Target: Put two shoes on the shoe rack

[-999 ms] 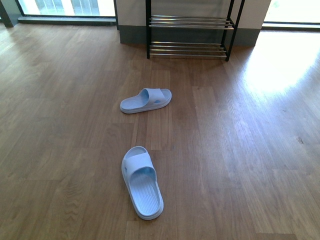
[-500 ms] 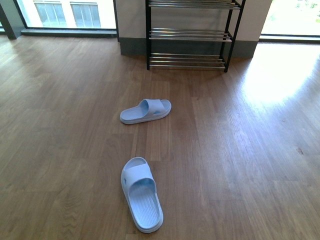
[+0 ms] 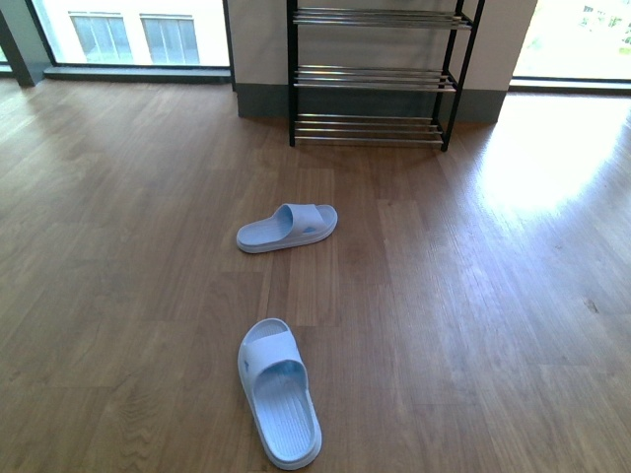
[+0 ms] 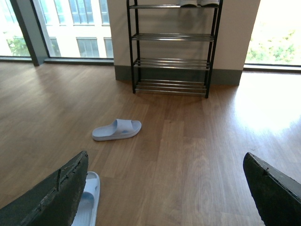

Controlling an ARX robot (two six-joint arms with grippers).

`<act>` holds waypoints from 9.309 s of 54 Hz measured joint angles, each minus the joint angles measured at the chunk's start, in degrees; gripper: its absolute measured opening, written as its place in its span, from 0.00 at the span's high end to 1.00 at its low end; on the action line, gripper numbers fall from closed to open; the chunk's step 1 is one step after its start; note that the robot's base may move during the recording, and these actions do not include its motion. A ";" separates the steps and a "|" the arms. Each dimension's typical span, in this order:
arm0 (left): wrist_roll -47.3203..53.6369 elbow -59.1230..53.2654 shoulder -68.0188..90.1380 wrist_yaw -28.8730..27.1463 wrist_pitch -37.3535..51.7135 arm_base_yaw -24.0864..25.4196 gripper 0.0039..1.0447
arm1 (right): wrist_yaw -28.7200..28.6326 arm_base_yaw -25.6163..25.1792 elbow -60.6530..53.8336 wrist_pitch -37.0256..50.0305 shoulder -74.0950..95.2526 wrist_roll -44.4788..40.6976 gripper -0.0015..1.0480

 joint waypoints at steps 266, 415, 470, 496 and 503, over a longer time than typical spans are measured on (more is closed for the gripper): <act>-0.02 0.00 0.00 0.00 0.00 0.00 0.09 | 0.00 0.00 0.00 0.00 0.02 -0.02 0.09; -0.02 0.00 0.00 -0.02 0.00 0.00 0.09 | -0.02 0.00 0.00 0.00 0.04 0.00 0.09; 0.00 0.00 0.00 -0.02 0.00 0.00 0.09 | -0.44 -3.39 29.70 47.89 142.81 -25.03 0.09; 0.00 0.00 0.00 -0.02 0.00 0.00 0.09 | -7.19 4.17 39.23 51.63 155.67 -23.19 0.09; 0.00 0.00 0.00 -0.02 0.00 0.00 0.09 | -7.43 5.03 41.16 52.57 157.41 -21.75 0.09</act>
